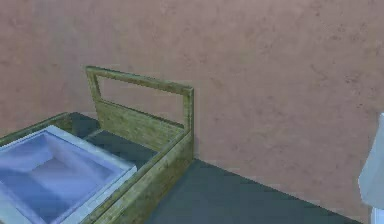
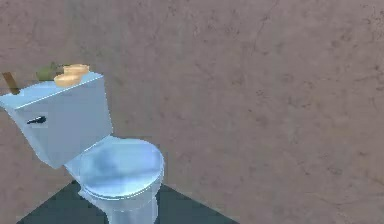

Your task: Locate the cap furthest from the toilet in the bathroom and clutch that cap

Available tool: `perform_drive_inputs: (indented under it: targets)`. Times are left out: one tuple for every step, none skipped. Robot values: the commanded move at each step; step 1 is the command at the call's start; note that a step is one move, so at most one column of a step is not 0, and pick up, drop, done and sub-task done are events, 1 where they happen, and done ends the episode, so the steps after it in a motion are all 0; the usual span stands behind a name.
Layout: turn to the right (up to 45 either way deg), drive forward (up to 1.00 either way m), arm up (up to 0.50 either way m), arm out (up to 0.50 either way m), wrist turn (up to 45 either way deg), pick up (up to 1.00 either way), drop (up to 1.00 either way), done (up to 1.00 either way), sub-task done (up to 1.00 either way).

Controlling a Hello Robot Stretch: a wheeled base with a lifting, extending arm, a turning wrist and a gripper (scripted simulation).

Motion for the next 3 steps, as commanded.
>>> perform_drive_inputs:
  targets:
    - [45.0, 0.00, 0.00, 0.00, 0.0, 0.00, 0.00, 0.00, 0.00]
    - [-42.0, 0.00, 0.00, 0.00, 0.0, 0.00, 0.00, 0.00, 0.00]
    - [0.0, 0.35, 0.00, 0.00, 0.0, 0.00, 0.00, 0.00, 0.00]
